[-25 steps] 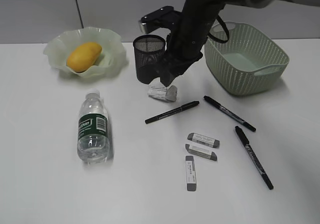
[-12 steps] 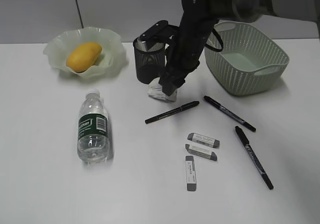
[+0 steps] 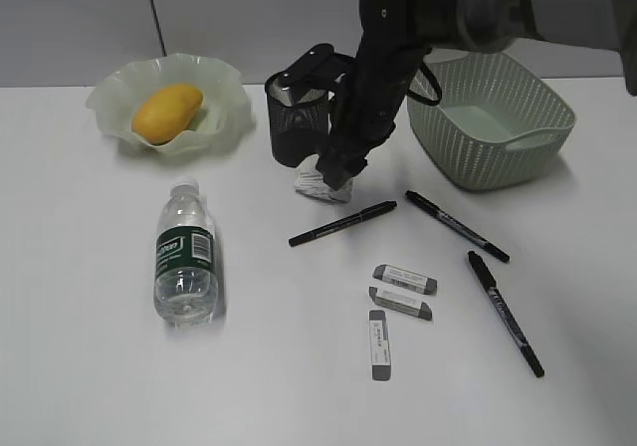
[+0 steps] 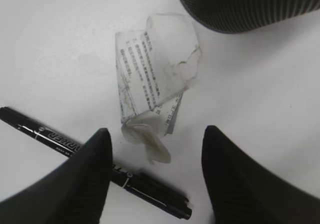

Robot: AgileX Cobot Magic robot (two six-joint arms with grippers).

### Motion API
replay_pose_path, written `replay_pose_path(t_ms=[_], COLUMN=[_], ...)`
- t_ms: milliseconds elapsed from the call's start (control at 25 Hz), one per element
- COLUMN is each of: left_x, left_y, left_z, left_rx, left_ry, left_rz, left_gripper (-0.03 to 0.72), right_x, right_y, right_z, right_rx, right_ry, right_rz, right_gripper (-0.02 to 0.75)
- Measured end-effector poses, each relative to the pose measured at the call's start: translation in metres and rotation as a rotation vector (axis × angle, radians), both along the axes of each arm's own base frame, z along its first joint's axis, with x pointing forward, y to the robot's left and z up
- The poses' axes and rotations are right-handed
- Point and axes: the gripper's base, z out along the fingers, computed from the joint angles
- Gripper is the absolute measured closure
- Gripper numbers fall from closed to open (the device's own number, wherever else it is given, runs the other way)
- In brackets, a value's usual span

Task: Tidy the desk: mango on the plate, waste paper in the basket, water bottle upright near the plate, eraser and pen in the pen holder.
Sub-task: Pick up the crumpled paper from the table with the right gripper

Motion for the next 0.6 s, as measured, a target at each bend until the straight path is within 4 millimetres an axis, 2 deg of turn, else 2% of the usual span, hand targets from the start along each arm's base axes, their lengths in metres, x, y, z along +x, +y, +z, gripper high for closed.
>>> replay_pose_path(t_ms=[360,440,600], left_x=[0.000,0.000,0.000], left_y=[0.000,0.000,0.000], left_z=[0.000,0.000,0.000], left_rx=[0.000,0.000,0.000], left_ry=[0.000,0.000,0.000], left_rz=[0.000,0.000,0.000], left_gripper=[0.251,0.251,0.251], right_x=[0.001,0.001,0.000], right_y=[-0.001,-0.001,-0.001], right_z=[-0.019,-0.022,-0.022], right_rx=[-0.032,-0.032,-0.035], right_ry=[0.026,0.032,0.046], right_rz=[0.005,-0.006,-0.018], right_gripper=[0.321,0.391,0.661])
